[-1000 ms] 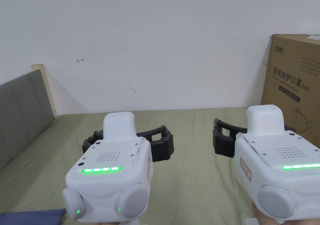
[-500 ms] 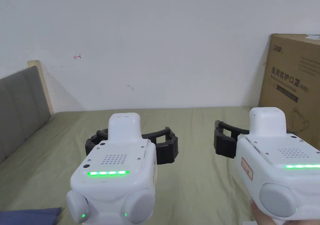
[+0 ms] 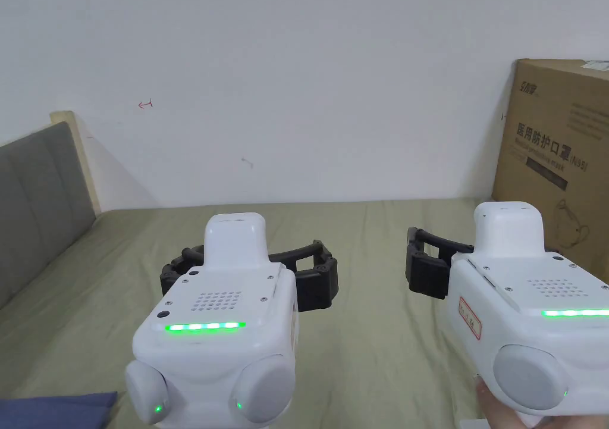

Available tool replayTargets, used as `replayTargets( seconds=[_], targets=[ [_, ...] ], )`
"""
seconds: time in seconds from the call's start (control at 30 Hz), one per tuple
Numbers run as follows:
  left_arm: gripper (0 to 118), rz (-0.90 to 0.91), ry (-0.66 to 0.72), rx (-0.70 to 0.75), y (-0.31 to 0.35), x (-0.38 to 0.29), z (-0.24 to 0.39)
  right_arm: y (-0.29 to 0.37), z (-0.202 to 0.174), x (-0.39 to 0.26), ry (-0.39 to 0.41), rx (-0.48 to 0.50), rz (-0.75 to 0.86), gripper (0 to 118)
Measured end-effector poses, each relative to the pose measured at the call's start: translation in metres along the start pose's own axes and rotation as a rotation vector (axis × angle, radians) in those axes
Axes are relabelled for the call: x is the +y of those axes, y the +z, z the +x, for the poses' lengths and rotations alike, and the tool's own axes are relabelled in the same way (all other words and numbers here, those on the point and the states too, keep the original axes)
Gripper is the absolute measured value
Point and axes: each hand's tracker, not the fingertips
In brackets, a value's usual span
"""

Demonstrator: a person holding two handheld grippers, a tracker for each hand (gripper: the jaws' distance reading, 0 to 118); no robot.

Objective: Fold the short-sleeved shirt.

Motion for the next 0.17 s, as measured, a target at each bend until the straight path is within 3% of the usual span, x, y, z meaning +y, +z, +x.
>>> replayTargets(
  seconds=[0.17],
  targets=[
    [118, -0.007, 0.001, 0.003, 0.0003, -0.0023, 0.0002, 0.0010, -0.0010, -0.0009, 0.002, -0.001, 0.001, 91]
  ],
)
